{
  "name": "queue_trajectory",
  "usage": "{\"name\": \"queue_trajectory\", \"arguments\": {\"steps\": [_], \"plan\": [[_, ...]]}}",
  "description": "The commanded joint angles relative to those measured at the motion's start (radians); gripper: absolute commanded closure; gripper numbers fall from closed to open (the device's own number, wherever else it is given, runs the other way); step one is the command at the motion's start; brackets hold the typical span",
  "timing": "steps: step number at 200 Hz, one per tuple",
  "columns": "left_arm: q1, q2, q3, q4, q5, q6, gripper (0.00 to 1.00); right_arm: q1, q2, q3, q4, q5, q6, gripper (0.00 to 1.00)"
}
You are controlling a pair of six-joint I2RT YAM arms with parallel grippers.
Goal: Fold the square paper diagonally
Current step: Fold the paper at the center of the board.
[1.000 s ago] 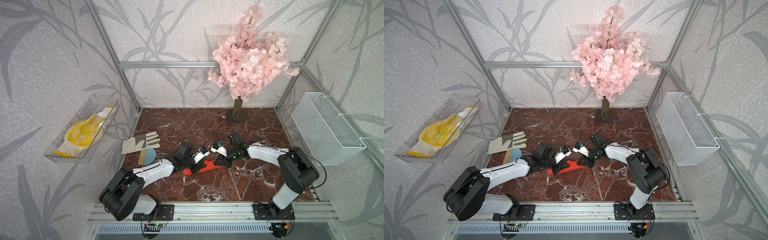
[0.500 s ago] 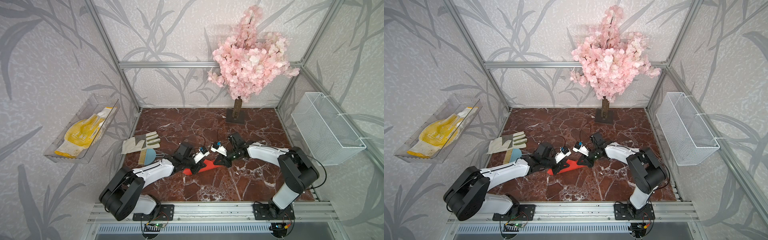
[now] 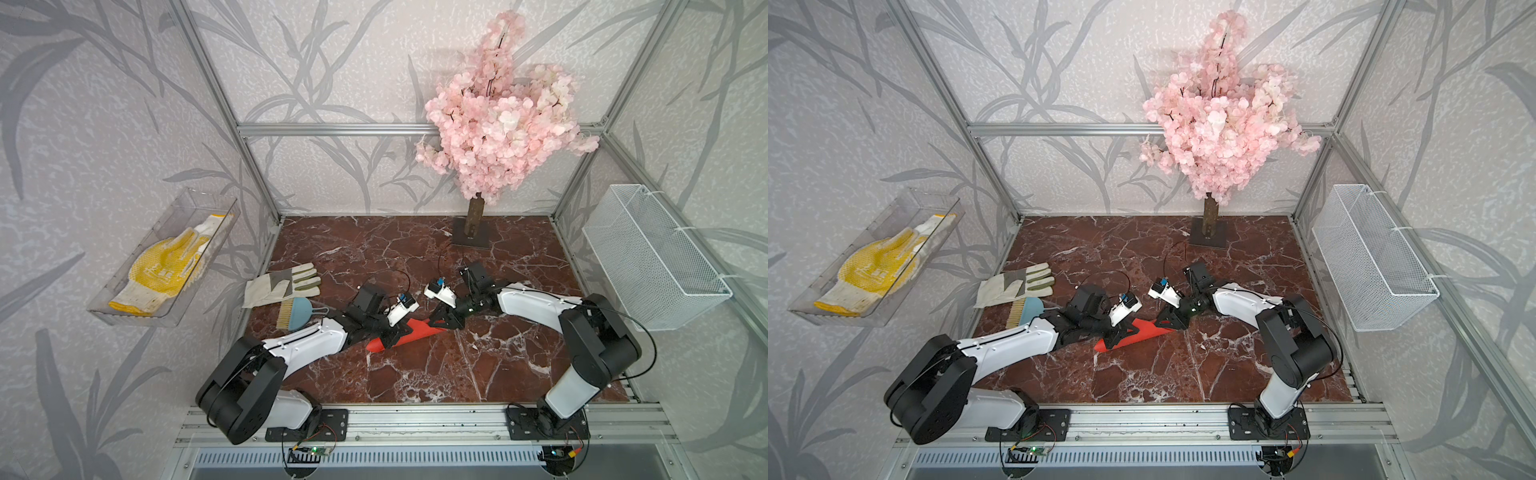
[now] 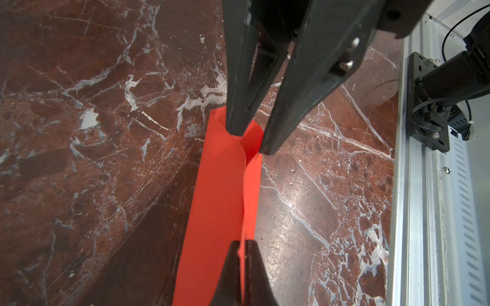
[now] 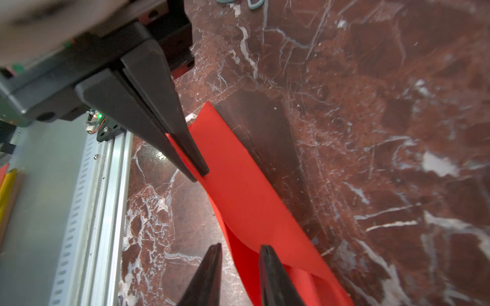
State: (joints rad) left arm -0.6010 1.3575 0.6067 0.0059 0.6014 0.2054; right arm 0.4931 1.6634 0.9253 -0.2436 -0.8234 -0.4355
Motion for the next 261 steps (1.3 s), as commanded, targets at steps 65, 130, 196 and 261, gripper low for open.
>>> {"name": "queue_trajectory", "arguments": {"steps": [65,130,196,261], "plan": [[-0.004,-0.158,-0.025,0.015,-0.018,-0.017,1.00,-0.087,-0.295,-0.122,0.179,0.009,0.058,0.51],[-0.011,-0.162,0.096,-0.077,-0.146,-0.354,1.00,-0.088,-0.484,-0.194,0.319,0.113,0.342,0.41],[-0.032,0.019,0.150,-0.001,-0.175,-0.829,1.00,-0.104,-0.586,-0.172,0.102,0.250,0.669,0.32],[-0.036,0.169,0.148,0.132,-0.278,-0.969,1.00,-0.107,-0.495,-0.282,0.211,0.144,0.924,0.45]]}}
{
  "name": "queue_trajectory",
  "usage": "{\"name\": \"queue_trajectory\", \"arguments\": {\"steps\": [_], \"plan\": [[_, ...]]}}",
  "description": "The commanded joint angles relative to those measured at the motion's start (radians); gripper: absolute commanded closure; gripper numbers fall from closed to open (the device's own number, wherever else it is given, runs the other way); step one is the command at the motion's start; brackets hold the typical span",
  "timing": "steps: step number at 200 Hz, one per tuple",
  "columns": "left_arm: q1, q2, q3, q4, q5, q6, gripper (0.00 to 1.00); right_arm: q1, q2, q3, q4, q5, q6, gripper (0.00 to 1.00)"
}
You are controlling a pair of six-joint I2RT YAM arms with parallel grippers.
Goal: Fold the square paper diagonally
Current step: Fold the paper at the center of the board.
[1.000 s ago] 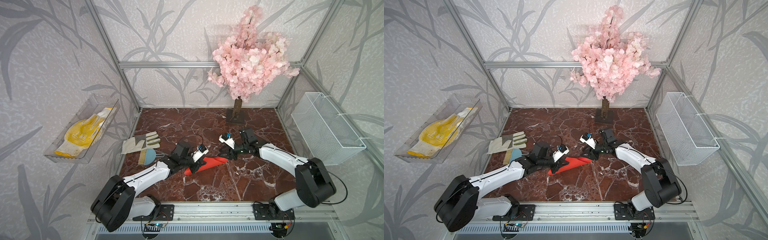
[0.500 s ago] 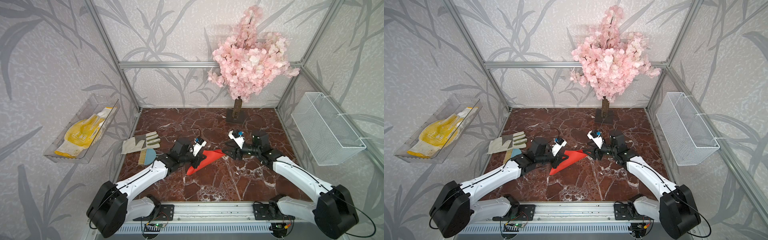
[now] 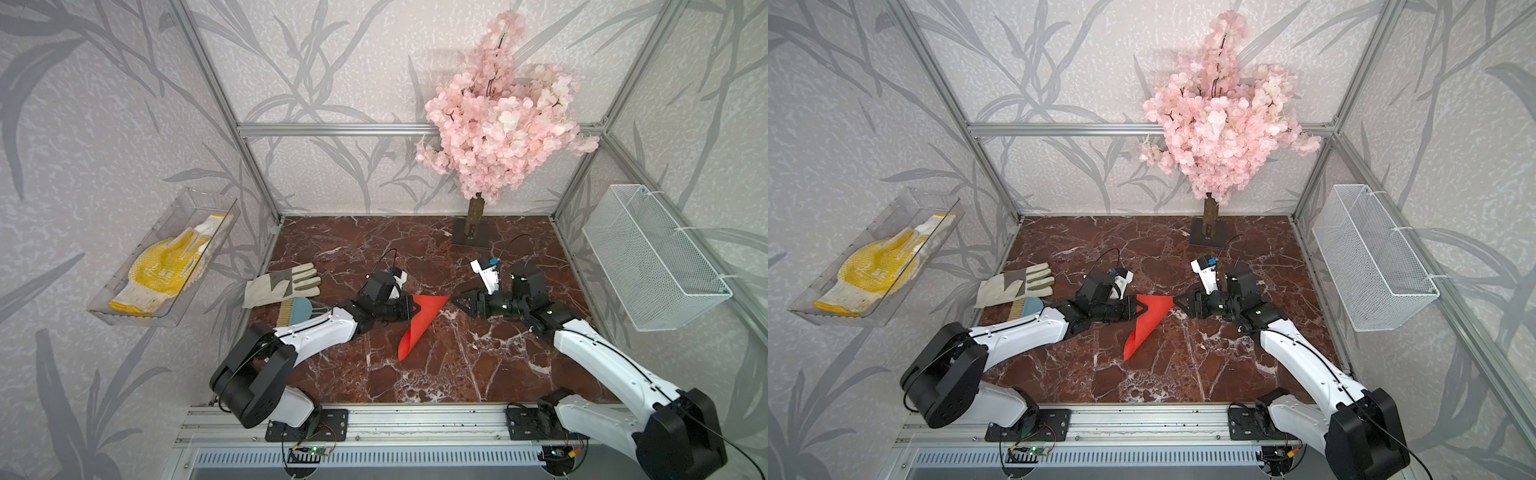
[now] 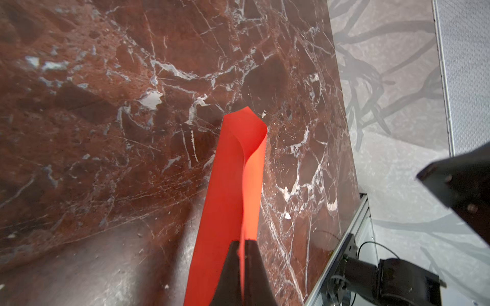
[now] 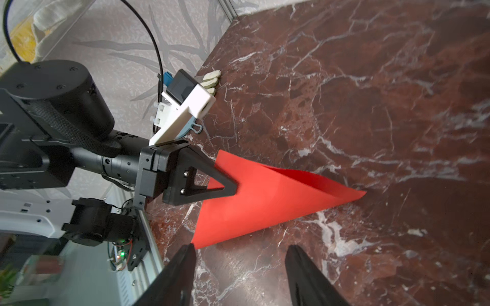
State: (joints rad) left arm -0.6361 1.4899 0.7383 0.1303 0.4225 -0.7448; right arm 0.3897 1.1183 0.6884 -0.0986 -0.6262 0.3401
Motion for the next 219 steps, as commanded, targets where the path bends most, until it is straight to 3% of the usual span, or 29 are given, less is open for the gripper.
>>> {"name": "queue_trajectory", "arguments": {"steps": [1,20,67,112,141,170,219], "plan": [[-0.001,0.038,0.018,0.002,-0.105,-0.016,1.00,-0.004,0.053,-0.046,0.064,-0.053,0.152,0.45],[0.025,0.076,0.037,-0.079,-0.203,0.059,1.00,0.000,0.109,-0.019,0.011,-0.058,0.149,0.48],[0.114,0.110,0.008,-0.121,-0.308,0.088,1.00,0.080,0.195,0.073,-0.112,0.070,0.171,0.55],[0.105,0.146,-0.020,-0.090,-0.375,-0.010,1.00,0.174,0.368,0.158,0.037,0.129,0.343,0.75],[0.097,0.159,-0.036,-0.074,-0.401,-0.059,1.00,0.216,0.540,0.300,0.040,0.095,0.386,0.82],[0.086,0.162,-0.042,-0.082,-0.430,-0.081,1.00,0.252,0.684,0.400,0.056,0.059,0.410,0.86],[0.079,0.176,-0.053,-0.069,-0.441,-0.111,1.00,0.284,0.797,0.497,0.057,0.059,0.440,0.88]]}}
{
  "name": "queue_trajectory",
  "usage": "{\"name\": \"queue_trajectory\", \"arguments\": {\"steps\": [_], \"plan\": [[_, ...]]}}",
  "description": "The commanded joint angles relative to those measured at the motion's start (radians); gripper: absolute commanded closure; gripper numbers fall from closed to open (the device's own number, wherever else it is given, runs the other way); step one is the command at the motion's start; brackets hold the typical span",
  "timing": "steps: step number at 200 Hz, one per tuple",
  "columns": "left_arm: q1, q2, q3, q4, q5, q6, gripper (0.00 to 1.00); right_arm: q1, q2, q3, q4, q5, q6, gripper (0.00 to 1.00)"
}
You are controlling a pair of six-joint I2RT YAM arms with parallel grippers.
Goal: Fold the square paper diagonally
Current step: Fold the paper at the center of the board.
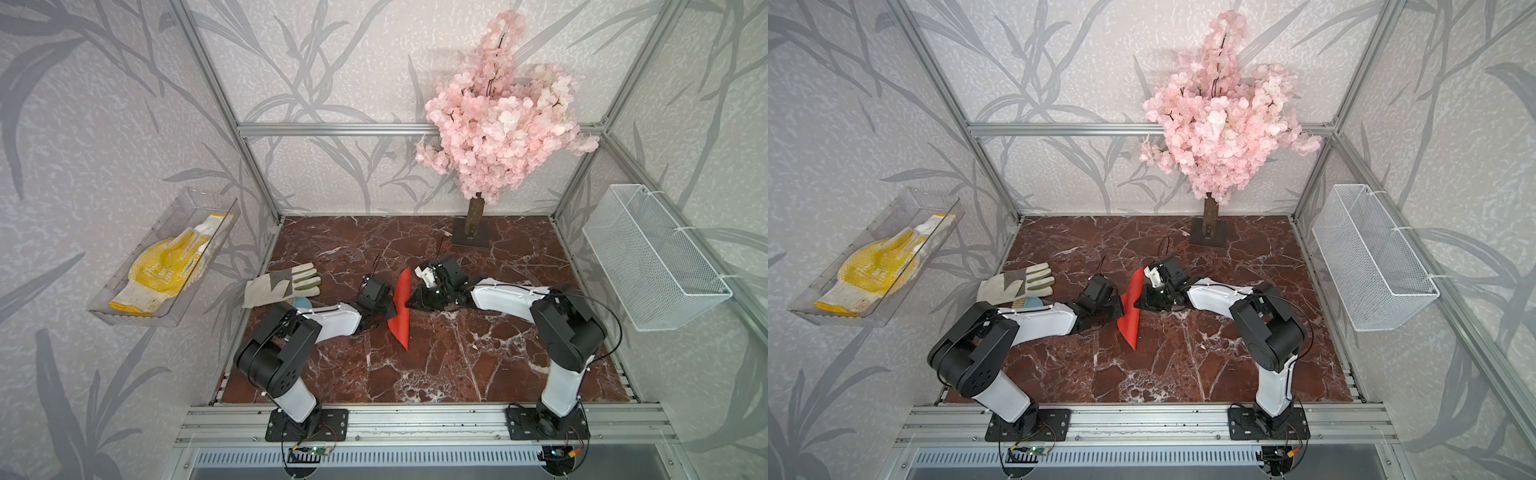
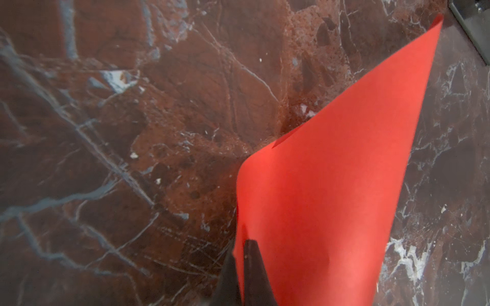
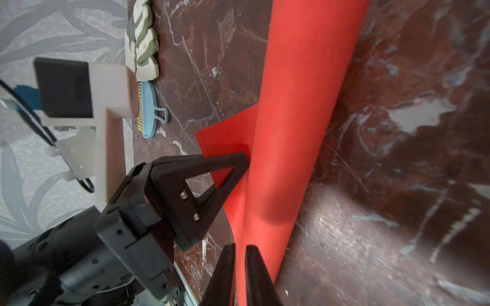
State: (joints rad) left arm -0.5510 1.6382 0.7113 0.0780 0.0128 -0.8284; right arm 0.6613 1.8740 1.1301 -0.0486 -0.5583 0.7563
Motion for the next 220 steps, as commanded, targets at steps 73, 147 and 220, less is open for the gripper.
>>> {"name": "queue_trajectory", "arguments": {"steps": [73,147,220], "plan": [[-0.017,0.040,-0.027,0.009,-0.024,-0.057,1.00,0.047,0.180,0.197,-0.132,0.051,-0.036,0.88],[-0.019,0.041,-0.050,0.042,-0.024,-0.098,1.00,0.051,0.260,0.301,-0.312,0.166,-0.133,0.88],[-0.016,0.034,-0.094,0.040,-0.071,-0.164,1.00,-0.030,0.203,0.181,-0.365,0.168,-0.210,0.89]]}}
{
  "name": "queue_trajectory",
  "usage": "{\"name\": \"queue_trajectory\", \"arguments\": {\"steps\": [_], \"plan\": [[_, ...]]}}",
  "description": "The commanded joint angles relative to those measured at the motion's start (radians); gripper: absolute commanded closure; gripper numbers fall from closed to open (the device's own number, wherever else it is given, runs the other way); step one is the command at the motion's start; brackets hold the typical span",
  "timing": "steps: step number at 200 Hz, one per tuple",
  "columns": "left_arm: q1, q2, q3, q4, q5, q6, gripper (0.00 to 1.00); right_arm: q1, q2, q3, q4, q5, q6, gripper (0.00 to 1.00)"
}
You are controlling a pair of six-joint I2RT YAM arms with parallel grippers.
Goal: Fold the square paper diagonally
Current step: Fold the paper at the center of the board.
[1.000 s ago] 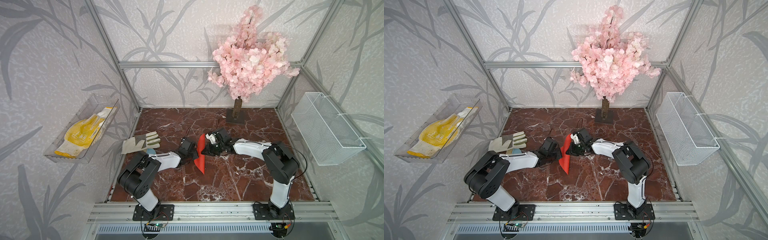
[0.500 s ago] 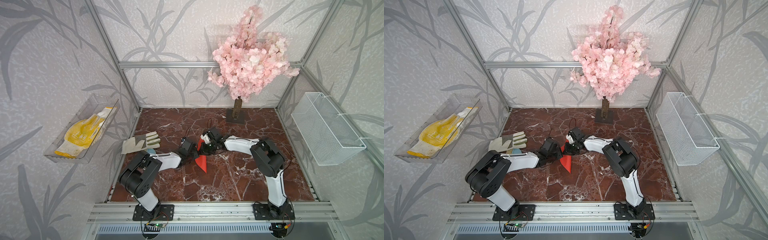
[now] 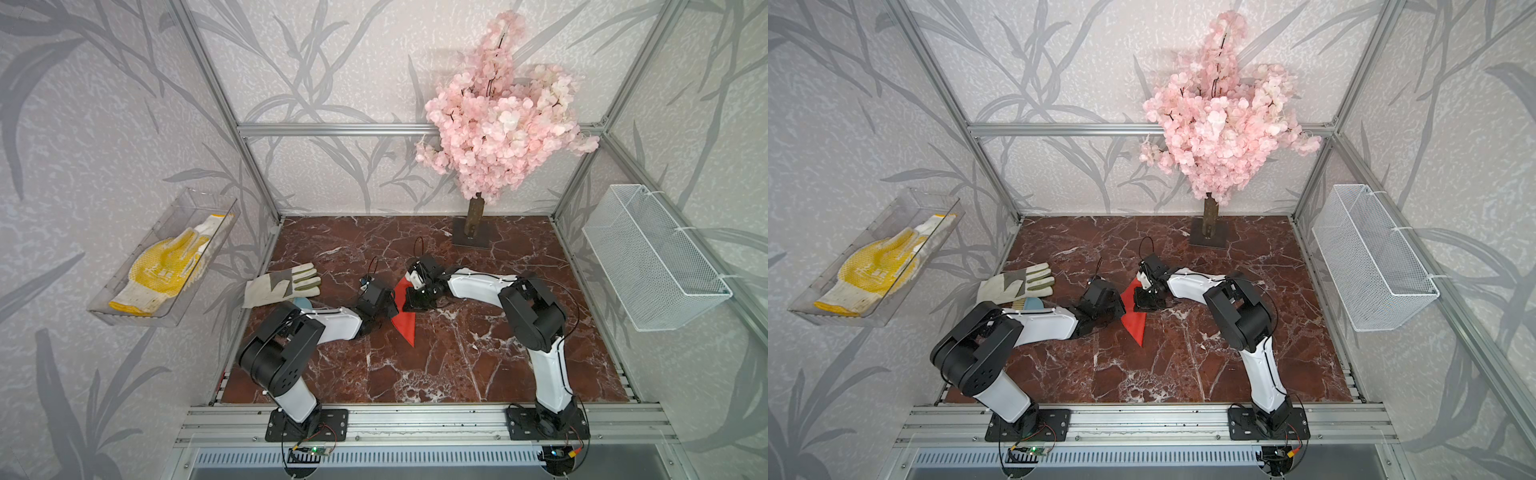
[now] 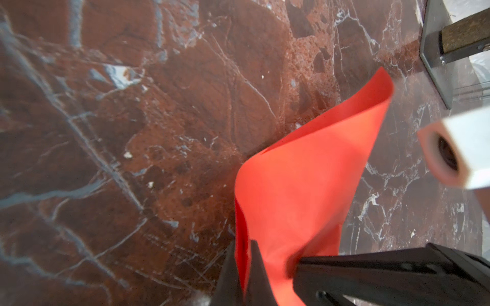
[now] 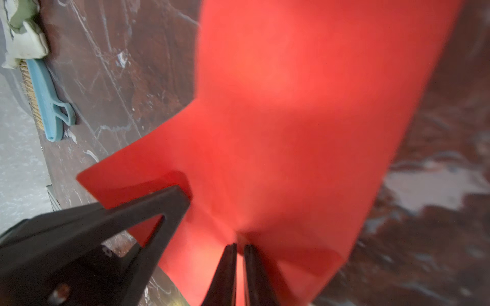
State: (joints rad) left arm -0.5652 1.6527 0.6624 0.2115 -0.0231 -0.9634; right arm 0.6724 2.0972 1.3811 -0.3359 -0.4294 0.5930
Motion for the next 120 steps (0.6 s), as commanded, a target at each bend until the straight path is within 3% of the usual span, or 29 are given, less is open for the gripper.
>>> {"name": "queue_trajectory", "arguments": {"steps": [1,43,74,95,120], "plan": [[-0.002,0.019,-0.046,-0.093,-0.035,-0.030,1.00,-0.043,-0.021,-0.072,-0.077,0.039,-0.047,0.89],[-0.002,-0.003,-0.065,-0.083,-0.028,-0.047,1.00,-0.104,-0.136,-0.171,-0.012,-0.019,-0.091,0.89],[-0.005,-0.029,-0.108,-0.045,-0.012,-0.112,1.00,-0.126,-0.247,-0.270,0.168,-0.178,-0.053,0.88],[-0.013,-0.045,-0.141,-0.014,-0.010,-0.148,1.00,-0.108,-0.244,-0.328,0.345,-0.277,0.057,0.89],[-0.025,-0.053,-0.152,-0.009,-0.013,-0.159,1.00,-0.074,-0.174,-0.316,0.441,-0.295,0.118,0.89]]}}
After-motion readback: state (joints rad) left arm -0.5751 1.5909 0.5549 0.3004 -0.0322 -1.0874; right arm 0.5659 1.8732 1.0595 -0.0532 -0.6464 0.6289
